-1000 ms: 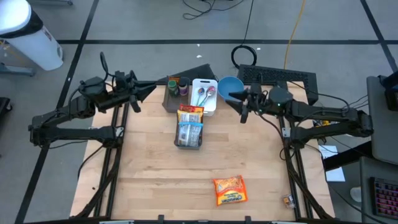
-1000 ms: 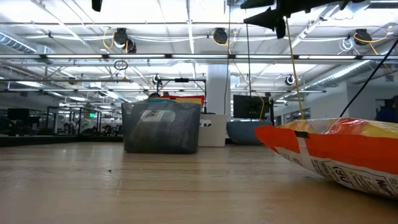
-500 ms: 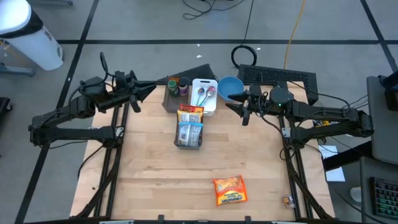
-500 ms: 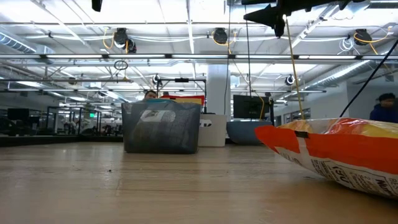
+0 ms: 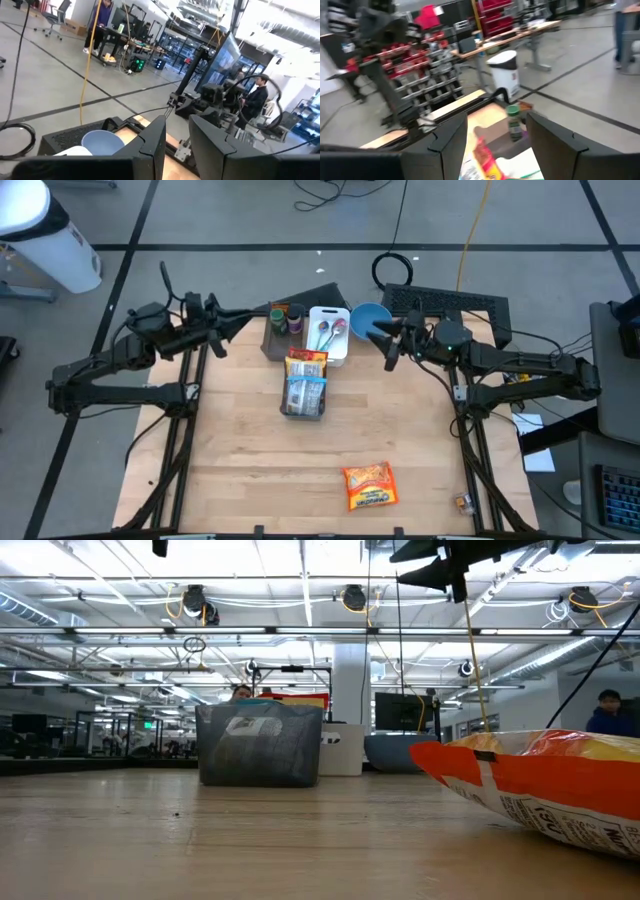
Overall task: Pick & Place Food Item
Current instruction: Put the orange noodle pack into the bottom black bin
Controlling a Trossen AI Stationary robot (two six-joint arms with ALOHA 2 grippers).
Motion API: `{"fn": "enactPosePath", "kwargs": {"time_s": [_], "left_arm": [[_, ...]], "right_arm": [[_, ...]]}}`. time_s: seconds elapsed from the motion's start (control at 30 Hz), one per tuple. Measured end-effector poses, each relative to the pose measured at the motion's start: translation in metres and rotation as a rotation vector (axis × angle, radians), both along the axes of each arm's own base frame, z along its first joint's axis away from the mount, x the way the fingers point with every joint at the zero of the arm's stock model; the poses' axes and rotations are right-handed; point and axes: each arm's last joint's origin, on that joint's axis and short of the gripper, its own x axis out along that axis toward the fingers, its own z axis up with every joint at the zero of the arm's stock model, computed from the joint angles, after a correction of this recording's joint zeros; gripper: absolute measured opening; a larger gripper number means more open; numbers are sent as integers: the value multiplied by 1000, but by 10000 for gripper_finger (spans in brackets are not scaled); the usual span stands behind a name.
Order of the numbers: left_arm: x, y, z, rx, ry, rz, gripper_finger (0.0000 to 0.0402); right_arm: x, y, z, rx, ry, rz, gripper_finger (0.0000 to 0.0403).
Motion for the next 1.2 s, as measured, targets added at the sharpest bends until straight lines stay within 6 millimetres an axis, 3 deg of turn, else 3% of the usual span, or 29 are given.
{"fn": "enactPosePath", "kwargs": {"time_s": [0.23, 0.7, 1.03, 1.2], "left_arm": [[5, 1, -1, -25, -3, -7, 93], [14, -2, 3, 54, -40, -205, 93], [27, 2, 19, 161, -227, -195, 93], [32, 4, 27, 132, -363, -214, 93]], "right_arm": [[9, -3, -4, 44, -27, -34, 196], [25, -6, -7, 99, -120, -23, 196], [27, 4, -5, 118, -114, 282, 196], [27, 7, -5, 103, -111, 380, 196]]}}
